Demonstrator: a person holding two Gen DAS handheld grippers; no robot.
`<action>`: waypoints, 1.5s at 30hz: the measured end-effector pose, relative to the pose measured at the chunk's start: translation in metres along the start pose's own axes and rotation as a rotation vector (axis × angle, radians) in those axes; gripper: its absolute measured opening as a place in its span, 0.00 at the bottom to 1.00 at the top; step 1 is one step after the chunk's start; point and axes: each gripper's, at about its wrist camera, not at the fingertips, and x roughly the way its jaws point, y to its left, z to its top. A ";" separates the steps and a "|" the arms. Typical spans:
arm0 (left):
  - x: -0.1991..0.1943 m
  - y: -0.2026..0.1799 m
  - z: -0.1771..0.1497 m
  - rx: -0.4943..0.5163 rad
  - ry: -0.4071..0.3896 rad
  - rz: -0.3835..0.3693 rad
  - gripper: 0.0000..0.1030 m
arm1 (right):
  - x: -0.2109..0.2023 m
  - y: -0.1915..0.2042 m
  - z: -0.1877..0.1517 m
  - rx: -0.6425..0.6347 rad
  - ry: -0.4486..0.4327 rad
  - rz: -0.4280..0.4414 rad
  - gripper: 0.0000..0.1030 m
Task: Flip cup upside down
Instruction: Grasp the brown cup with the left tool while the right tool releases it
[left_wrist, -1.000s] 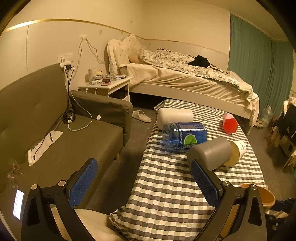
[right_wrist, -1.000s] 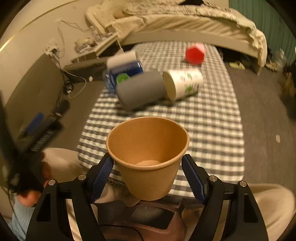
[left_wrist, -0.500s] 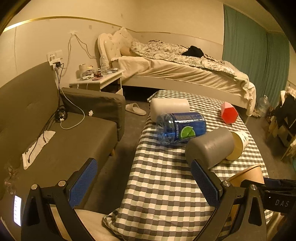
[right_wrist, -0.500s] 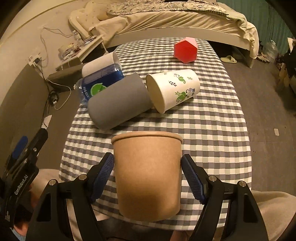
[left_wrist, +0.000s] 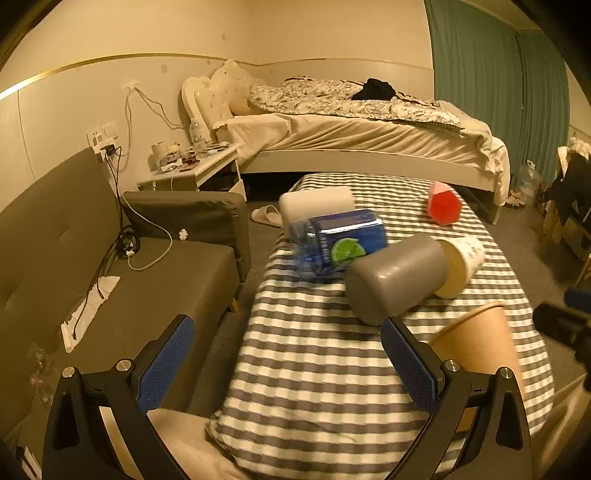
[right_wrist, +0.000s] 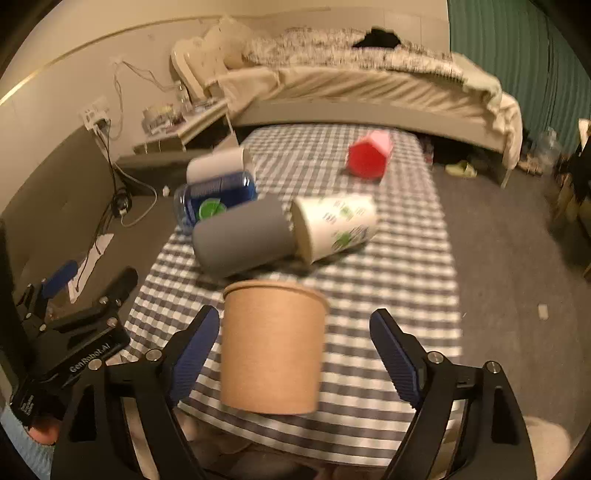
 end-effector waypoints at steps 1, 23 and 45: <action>-0.003 -0.004 0.000 -0.011 0.005 -0.002 1.00 | -0.007 -0.004 0.001 -0.007 -0.019 -0.006 0.83; -0.018 -0.102 -0.027 -0.052 0.123 -0.169 1.00 | -0.017 -0.119 -0.030 0.170 -0.126 -0.153 0.98; 0.008 -0.132 -0.049 -0.012 0.289 -0.239 0.74 | -0.012 -0.154 -0.041 0.264 -0.079 -0.152 0.98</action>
